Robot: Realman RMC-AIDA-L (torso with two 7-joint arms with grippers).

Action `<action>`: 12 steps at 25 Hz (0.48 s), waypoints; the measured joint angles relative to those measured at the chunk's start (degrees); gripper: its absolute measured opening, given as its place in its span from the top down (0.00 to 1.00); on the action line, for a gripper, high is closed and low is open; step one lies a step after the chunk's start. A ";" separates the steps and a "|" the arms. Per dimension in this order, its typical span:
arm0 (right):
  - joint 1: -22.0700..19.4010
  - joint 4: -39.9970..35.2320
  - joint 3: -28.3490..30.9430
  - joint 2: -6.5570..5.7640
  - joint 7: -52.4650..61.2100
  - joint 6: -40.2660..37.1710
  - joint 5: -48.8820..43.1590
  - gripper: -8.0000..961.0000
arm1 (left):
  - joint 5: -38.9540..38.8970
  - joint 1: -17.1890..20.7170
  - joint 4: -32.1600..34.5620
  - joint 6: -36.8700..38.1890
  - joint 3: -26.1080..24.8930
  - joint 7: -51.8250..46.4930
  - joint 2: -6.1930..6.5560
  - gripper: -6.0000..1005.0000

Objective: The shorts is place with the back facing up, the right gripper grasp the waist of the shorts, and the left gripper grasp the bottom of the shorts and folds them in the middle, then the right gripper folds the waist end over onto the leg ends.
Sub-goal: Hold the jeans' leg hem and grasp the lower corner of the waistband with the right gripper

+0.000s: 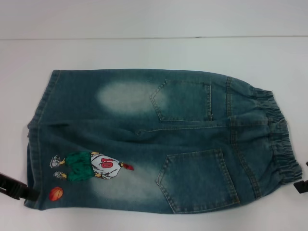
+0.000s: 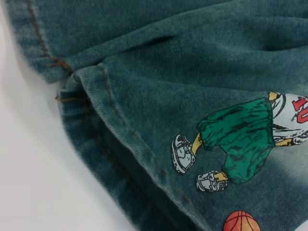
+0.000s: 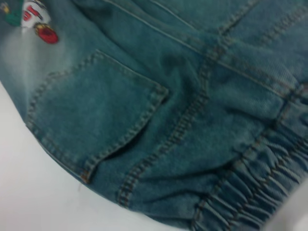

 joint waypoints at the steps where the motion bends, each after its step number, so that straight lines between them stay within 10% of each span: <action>1: 0.00 0.10 -0.08 0.07 0.16 0.15 -0.31 0.07 | 0.00 0.01 0.00 0.03 -0.01 0.00 -0.01 0.98; 12: 0.49 2.74 -0.33 0.40 -1.16 2.02 -0.20 0.07 | 0.01 0.06 0.00 0.25 0.06 0.02 -0.26 0.98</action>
